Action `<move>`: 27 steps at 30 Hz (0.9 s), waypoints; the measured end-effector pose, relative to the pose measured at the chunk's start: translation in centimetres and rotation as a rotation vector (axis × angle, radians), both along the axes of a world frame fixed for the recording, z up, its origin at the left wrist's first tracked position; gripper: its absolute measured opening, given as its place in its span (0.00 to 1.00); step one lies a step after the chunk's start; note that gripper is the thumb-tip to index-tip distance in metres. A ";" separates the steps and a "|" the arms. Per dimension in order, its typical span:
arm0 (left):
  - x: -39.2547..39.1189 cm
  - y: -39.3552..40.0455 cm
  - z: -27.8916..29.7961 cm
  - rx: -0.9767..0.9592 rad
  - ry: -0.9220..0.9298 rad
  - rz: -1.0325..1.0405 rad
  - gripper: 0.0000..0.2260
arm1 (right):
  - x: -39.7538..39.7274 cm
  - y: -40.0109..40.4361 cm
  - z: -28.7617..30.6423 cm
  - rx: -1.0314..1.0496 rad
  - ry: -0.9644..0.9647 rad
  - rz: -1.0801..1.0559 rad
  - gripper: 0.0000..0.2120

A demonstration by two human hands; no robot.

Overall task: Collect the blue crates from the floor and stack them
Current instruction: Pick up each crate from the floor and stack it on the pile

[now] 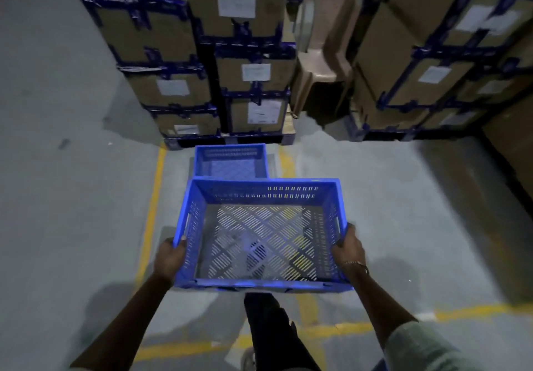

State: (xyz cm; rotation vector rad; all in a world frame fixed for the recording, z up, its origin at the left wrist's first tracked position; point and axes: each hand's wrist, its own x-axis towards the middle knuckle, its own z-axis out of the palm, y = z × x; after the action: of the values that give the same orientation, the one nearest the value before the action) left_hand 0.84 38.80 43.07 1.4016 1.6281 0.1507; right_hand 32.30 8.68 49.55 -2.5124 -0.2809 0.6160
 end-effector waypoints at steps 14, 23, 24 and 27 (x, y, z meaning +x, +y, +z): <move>9.0 29.9 -8.2 -0.141 -0.066 0.033 0.22 | 12.8 31.8 -12.7 -0.108 0.002 0.100 0.26; 14.1 43.4 -22.8 -0.084 -0.163 0.089 0.17 | 18.9 44.8 -28.2 0.001 -0.064 0.041 0.21; 14.6 44.7 -25.3 -0.059 -0.180 0.072 0.15 | 19.5 45.9 -30.6 0.012 -0.067 0.035 0.21; 16.4 47.8 -32.1 0.039 -0.233 0.006 0.11 | 21.3 48.9 -37.3 0.041 -0.070 0.006 0.20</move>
State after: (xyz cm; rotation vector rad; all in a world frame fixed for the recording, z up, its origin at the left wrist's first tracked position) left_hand 17.19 86.60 10.94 1.3549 1.4435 0.3379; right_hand 53.59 57.53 12.25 -2.4978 -0.3236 0.5195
